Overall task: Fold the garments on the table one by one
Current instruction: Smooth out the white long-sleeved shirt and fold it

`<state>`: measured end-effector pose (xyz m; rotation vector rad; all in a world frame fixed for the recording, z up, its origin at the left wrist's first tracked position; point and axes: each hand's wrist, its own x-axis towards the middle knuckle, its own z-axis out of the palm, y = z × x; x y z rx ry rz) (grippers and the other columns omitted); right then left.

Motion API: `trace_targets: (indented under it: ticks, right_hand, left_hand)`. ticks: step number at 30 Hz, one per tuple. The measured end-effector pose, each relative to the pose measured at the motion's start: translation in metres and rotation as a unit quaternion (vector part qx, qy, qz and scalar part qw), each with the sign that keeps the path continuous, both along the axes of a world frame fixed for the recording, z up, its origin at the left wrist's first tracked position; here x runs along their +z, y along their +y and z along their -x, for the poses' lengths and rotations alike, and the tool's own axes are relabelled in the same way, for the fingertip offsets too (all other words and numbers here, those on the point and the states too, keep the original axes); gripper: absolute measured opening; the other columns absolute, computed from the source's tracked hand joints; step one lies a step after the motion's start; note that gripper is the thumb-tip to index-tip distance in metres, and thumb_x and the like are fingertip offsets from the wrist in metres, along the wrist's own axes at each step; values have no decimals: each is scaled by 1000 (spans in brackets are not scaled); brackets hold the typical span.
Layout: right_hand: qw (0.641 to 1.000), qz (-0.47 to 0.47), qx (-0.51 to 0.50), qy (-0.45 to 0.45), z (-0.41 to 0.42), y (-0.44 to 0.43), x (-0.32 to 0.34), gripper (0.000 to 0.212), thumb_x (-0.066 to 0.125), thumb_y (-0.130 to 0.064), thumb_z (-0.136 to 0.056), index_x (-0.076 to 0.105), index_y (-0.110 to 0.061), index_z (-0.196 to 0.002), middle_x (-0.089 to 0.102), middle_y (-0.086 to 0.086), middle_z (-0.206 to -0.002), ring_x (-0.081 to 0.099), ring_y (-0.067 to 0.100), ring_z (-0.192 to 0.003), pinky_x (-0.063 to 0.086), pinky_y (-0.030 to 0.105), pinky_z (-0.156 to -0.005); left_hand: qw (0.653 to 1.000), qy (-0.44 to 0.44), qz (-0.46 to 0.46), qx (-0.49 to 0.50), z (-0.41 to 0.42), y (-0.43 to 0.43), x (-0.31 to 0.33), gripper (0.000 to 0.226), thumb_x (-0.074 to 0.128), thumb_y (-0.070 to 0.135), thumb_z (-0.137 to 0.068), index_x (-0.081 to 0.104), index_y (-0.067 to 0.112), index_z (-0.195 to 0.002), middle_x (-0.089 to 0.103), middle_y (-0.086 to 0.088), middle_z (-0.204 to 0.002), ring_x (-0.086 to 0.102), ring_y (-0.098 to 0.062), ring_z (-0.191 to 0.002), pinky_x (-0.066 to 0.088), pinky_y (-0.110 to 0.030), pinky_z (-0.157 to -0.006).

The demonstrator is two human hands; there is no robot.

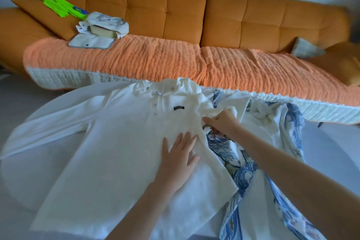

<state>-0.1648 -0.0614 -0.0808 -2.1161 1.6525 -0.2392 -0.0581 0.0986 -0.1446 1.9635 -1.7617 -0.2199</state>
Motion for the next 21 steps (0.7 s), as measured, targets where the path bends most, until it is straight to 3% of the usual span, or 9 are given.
trace_targets:
  ticks: [2, 4, 7, 9, 12, 14, 16, 17, 21]
  right_hand:
    - [997, -5, -61, -55, -4, 4, 0, 55, 57, -59, -83, 44, -9, -65, 47, 2, -55, 51, 18, -54, 46, 30, -61]
    - [985, -19, -122, -118, -9, 3, -3, 56, 60, -61, -79, 50, -6, -81, 52, 4, -63, 56, 22, -63, 46, 30, -60]
    - [948, -33, -195, -250, -14, 0, -6, 27, 68, -31, -82, 59, -7, -75, 61, 9, -68, 64, 27, -70, 55, 34, -64]
    - [945, 0, -204, -255, -12, -2, -3, 23, 55, -15, -89, 52, -9, -66, 59, 9, -65, 61, 25, -63, 50, 28, -56]
    - [939, 53, -212, -264, -5, -16, 7, 15, 39, -7, -88, 54, -3, -85, 63, 17, -84, 63, 30, -73, 55, 37, -65]
    - [948, 16, -203, -246, 0, -18, 7, 14, 38, -2, -90, 51, 0, -84, 60, 16, -79, 62, 29, -67, 57, 39, -57]
    - [951, -65, -177, -245, 4, -8, 4, 20, 41, 0, -93, 44, -3, -74, 56, 15, -65, 56, 23, -48, 49, 30, -36]
    - [947, -84, -170, -258, 4, -5, 2, 21, 44, -3, -95, 44, -2, -74, 56, 16, -60, 54, 23, -41, 47, 28, -33]
    - [949, -72, -144, -271, 5, -2, 4, 28, 67, -19, -87, 60, 7, -82, 65, 16, -64, 60, 25, -48, 59, 37, -58]
  left_hand:
    - [998, -21, 50, 24, 12, 14, 7, 56, 22, 49, -85, 53, 29, -127, 48, 8, -141, 41, -11, -133, 11, -44, -115]
    - [999, -12, 45, -18, 29, 33, 10, 51, 21, 52, -95, 58, 29, -122, 53, 11, -135, 46, -9, -129, 24, -53, -111]
    - [995, -59, -49, -62, 45, 62, 1, 70, 3, 62, -91, 50, 31, -132, 42, 10, -144, 37, -7, -134, 26, -50, -111]
    - [987, -101, -85, -94, 46, 74, -8, 66, 14, 64, -91, 47, 28, -135, 45, 1, -144, 41, -15, -133, 24, -50, -102]
    - [984, -128, -38, -116, 35, 82, -18, 72, 27, 70, -85, 41, 25, -140, 43, -3, -145, 38, -18, -135, 21, -48, -100]
    - [982, -140, -13, -122, 33, 85, -21, 78, 22, 74, -85, 39, 24, -142, 41, -3, -146, 34, -16, -135, 22, -49, -100]
    - [981, -140, -2, -133, 33, 86, -20, 73, 30, 73, -82, 40, 28, -139, 45, -2, -143, 36, -16, -134, 19, -48, -102]
    - [982, -126, -3, -138, 32, 86, -18, 66, 35, 69, -81, 42, 31, -135, 48, -1, -141, 40, -15, -133, 18, -46, -103]
    - [990, -42, -19, -132, 32, 87, -10, 39, 34, 55, -91, 60, 43, -116, 52, 3, -137, 45, -11, -129, 19, -41, -106]
